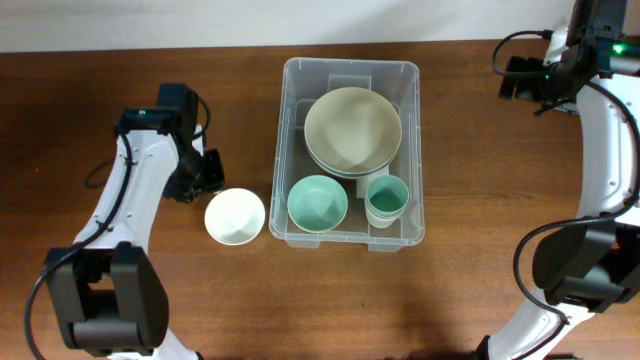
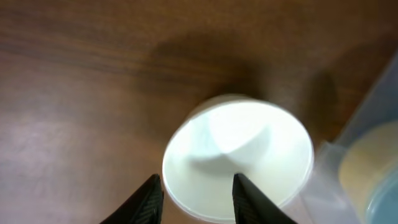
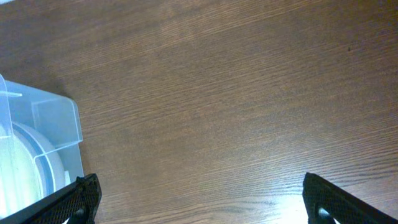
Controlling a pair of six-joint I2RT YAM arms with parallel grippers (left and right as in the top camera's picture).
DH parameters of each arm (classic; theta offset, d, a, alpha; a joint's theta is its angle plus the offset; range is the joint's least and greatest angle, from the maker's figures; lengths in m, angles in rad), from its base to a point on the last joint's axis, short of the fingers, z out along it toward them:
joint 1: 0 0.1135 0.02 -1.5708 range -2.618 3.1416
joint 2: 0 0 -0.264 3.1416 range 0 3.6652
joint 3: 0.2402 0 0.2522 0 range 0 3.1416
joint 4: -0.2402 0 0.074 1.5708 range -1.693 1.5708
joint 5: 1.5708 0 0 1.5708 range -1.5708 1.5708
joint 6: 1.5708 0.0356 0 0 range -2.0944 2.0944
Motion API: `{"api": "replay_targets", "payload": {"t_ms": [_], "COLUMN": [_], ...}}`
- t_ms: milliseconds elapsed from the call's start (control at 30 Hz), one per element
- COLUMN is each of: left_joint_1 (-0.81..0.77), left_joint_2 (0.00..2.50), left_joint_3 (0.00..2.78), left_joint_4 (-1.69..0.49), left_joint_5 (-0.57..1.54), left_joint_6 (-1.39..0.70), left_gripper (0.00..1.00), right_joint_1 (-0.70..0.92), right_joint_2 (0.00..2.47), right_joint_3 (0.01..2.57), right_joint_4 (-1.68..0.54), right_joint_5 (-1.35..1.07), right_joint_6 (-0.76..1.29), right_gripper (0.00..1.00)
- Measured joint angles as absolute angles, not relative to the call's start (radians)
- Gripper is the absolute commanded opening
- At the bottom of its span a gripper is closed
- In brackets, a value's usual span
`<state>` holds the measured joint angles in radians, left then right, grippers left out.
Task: Pack container
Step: 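Move the left gripper to the white bowl and grip its rim, then lift the white bowl and lower it onto the mint-green bowl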
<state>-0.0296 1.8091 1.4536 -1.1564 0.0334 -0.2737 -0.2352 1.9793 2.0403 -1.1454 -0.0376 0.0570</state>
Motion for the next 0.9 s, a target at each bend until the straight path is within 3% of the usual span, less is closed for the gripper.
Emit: {"api": "replay_targets", "payload": {"t_ms": [267, 300, 433, 500, 567, 600, 667, 900], "left_joint_1": [-0.008, -0.008, -0.008, -0.008, -0.008, -0.008, -0.008, 0.006], "left_joint_2": [1.809, 1.809, 1.809, 1.809, 1.807, 1.803, 1.802, 1.785], "left_joint_3": [1.258, 1.231, 1.128, 1.072, 1.039, 1.033, 1.032, 1.076], "left_joint_4": [-0.938, -0.916, -0.835, -0.791, -0.755, -0.748, -0.744, -0.813], "left_joint_5": [0.037, 0.037, 0.037, 0.037, 0.039, 0.041, 0.053, 0.067], "left_joint_6": [-0.274, -0.274, -0.278, -0.281, -0.281, -0.282, -0.286, -0.281], "left_gripper": [0.39, 0.45, 0.53, 0.52, 0.28, 0.11, 0.01, 0.01], "right_joint_1": [-0.235, -0.235, -0.235, -0.235, -0.235, -0.235, -0.235, -0.235], "right_joint_2": [1.979, 1.979, 1.979, 1.979, 1.979, 1.979, 1.979, 1.979], "right_joint_3": [2.040, 2.040, 2.040, 2.040, 2.040, 2.040, 2.040, 2.040], "right_joint_4": [-1.145, -1.145, -1.145, -1.146, -1.146, -1.145, -1.146, -1.145], "right_joint_5": [-0.038, -0.038, -0.038, -0.037, -0.038, -0.038, -0.038, -0.038], "right_joint_6": [0.056, 0.057, 0.057, 0.057, 0.057, 0.057, 0.057, 0.057], "right_gripper": [0.99, 0.99, 0.99, 0.99, 0.99, 0.99, 0.99, 0.99]}}
